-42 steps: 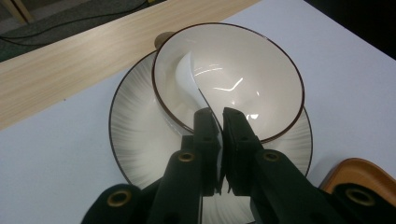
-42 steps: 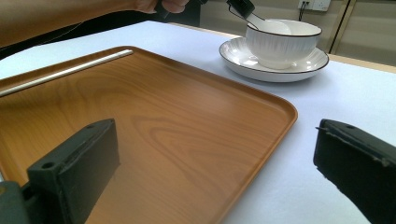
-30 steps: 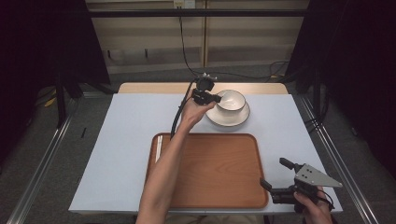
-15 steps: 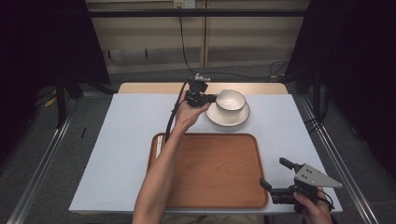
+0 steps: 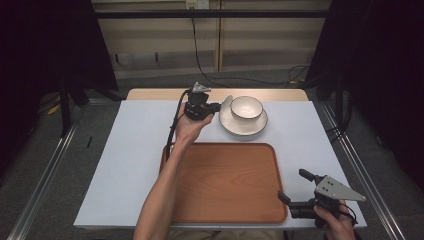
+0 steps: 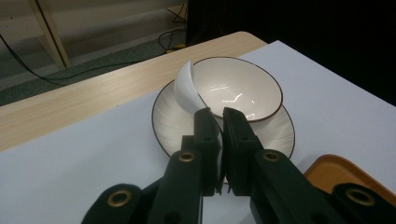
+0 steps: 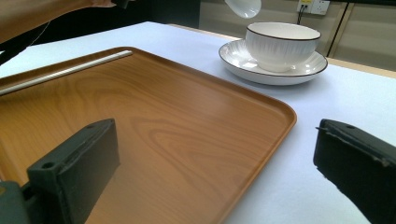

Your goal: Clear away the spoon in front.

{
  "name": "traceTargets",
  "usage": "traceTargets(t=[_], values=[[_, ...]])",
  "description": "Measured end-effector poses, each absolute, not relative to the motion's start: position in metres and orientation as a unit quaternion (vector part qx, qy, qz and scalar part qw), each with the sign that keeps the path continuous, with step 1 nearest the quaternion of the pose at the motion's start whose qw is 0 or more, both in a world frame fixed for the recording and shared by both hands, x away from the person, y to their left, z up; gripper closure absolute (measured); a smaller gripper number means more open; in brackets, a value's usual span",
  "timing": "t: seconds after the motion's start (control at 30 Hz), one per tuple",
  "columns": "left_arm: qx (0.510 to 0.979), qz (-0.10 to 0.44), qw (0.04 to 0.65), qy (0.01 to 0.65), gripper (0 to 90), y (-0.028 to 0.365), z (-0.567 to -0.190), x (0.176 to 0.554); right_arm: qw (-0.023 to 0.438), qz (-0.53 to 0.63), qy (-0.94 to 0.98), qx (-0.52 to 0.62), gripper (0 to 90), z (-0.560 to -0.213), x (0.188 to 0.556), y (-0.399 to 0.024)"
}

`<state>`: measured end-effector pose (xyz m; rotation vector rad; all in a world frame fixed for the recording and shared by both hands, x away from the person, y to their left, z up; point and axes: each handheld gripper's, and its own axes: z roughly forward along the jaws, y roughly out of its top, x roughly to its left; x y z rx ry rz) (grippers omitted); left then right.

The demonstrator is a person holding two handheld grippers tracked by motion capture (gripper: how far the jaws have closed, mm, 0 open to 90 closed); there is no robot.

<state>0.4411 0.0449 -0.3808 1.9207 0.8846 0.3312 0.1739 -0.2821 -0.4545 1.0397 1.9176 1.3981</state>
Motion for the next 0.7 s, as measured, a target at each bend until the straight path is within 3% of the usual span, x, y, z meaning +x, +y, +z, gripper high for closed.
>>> traceTargets(t=[0.7], values=[[0.769,0.161,0.490,0.379,85.2,0.081,-0.382,0.405,0.275,0.526,0.710,0.380,0.0,-0.455,0.174,-0.282]])
